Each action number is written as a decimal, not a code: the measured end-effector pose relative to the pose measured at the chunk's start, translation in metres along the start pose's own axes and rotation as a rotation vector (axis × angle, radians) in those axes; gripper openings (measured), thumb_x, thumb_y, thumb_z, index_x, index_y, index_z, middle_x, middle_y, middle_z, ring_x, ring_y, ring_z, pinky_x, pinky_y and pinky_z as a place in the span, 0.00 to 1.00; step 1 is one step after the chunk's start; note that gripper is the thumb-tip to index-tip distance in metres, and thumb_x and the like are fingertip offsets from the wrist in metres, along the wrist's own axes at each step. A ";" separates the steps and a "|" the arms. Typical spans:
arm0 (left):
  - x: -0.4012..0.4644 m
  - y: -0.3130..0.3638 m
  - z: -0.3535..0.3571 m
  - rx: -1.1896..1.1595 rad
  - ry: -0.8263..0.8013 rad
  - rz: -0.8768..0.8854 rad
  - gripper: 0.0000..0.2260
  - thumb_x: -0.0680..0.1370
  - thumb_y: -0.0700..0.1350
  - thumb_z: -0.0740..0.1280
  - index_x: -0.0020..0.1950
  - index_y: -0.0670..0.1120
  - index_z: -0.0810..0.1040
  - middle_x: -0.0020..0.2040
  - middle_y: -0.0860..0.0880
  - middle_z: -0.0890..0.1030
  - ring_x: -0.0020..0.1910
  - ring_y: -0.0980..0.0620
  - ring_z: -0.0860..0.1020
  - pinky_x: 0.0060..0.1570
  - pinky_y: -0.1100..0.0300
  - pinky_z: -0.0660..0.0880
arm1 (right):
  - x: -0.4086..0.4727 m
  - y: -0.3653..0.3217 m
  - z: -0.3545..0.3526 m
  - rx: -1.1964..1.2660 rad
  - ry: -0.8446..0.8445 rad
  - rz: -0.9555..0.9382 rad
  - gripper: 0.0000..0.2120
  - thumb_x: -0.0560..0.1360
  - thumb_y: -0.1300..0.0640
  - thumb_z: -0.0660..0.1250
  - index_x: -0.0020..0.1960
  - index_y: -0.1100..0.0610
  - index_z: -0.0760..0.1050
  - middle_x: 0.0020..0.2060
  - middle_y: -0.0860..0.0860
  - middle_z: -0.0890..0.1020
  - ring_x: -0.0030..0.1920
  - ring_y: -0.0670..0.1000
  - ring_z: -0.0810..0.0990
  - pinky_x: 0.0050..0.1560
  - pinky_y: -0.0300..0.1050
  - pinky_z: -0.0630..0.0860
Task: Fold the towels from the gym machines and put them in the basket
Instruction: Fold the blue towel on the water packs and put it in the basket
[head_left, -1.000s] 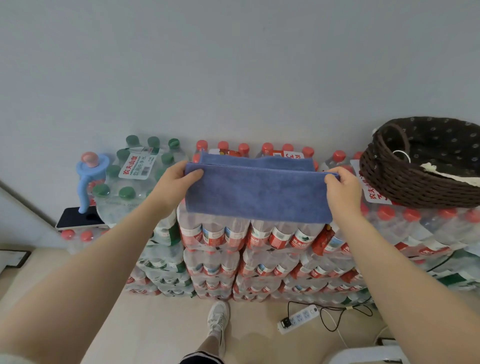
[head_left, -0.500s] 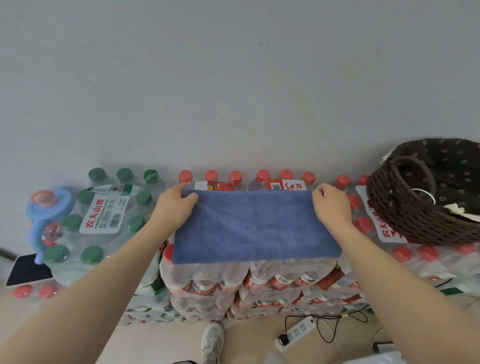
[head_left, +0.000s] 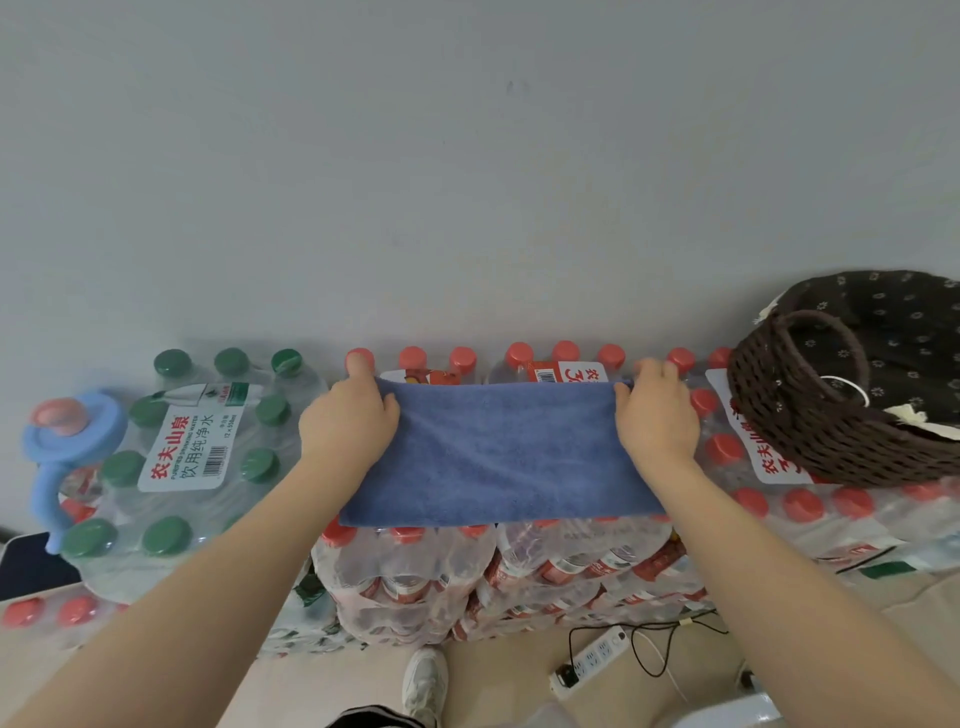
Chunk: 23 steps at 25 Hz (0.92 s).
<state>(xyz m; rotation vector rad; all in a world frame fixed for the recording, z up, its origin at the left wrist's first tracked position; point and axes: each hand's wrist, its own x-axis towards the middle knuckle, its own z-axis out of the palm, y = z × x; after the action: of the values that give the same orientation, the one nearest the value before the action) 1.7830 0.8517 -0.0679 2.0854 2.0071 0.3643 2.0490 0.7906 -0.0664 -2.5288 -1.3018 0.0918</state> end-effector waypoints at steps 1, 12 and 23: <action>-0.002 0.003 0.003 0.061 0.124 0.128 0.15 0.74 0.42 0.60 0.59 0.39 0.68 0.54 0.39 0.77 0.50 0.37 0.76 0.40 0.50 0.73 | -0.008 -0.010 -0.002 -0.041 0.080 -0.103 0.15 0.78 0.56 0.57 0.62 0.62 0.69 0.61 0.59 0.73 0.60 0.60 0.72 0.56 0.55 0.70; -0.013 0.005 0.030 0.166 -0.314 0.633 0.58 0.56 0.79 0.37 0.76 0.43 0.41 0.77 0.47 0.42 0.76 0.50 0.41 0.71 0.59 0.35 | -0.025 -0.018 0.030 -0.183 -0.292 -0.413 0.32 0.77 0.37 0.42 0.76 0.50 0.43 0.77 0.51 0.46 0.76 0.51 0.45 0.74 0.51 0.43; -0.029 0.046 0.031 0.144 -0.242 0.573 0.54 0.57 0.76 0.24 0.76 0.47 0.44 0.78 0.51 0.44 0.77 0.50 0.44 0.74 0.50 0.44 | -0.027 0.047 0.018 0.393 -0.285 0.124 0.24 0.80 0.45 0.49 0.60 0.64 0.70 0.60 0.61 0.74 0.60 0.61 0.73 0.58 0.55 0.71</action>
<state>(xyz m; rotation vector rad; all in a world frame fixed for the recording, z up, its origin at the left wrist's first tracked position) 1.8359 0.8216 -0.0824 2.6261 1.3127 0.0493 2.0667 0.7478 -0.0988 -2.3063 -1.0874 0.6870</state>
